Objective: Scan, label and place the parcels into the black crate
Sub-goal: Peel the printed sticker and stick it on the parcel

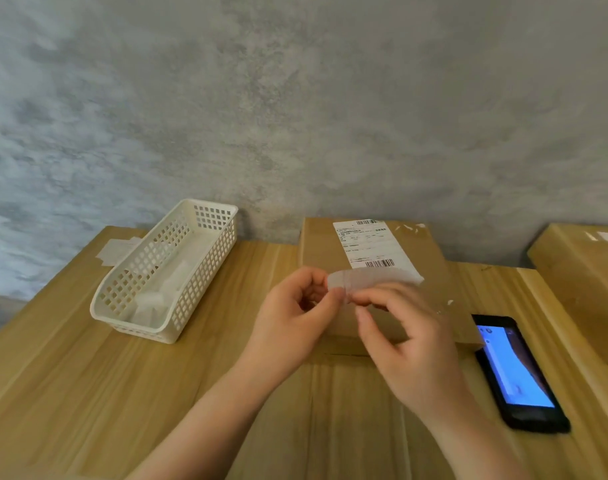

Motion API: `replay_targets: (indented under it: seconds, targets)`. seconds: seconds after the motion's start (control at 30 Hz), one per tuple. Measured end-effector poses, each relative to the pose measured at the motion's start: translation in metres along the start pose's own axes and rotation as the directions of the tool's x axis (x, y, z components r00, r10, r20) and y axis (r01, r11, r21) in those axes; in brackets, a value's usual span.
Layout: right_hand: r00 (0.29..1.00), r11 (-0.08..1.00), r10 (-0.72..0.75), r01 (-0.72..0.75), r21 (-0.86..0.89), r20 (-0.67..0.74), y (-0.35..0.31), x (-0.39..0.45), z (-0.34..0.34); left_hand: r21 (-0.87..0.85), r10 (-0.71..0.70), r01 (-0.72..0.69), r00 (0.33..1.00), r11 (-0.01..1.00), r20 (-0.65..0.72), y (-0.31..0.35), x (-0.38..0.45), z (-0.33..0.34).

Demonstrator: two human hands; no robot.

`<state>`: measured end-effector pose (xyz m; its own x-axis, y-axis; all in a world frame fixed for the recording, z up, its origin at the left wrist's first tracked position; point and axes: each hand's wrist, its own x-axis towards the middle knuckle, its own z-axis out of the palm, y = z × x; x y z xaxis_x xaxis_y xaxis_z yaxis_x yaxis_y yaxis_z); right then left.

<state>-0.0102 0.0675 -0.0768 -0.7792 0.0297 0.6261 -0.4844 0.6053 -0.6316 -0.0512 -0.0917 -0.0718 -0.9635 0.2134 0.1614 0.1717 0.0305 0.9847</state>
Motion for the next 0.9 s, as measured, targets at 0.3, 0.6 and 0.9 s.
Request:
replay_targets:
  seconds: [0.3,0.6,0.9]
  targets:
    - [0.913,0.902,0.406,-0.407,-0.143,-0.034,0.036,-0.008,-0.037,0.156,-0.12,0.104,0.988,0.982,0.095,-0.008,0.015,0.013]
    - [0.862,0.829,0.506,-0.479,-0.289,0.024,0.044,-0.007,-0.054,0.689,-0.001,-0.093,0.991,0.719,0.135,-0.008,0.028,0.033]
    - [0.843,0.721,0.539,-0.454,-0.524,0.011,0.051,-0.007,-0.05,0.898,0.03,-0.217,0.974,0.383,0.223,-0.013,0.033,0.048]
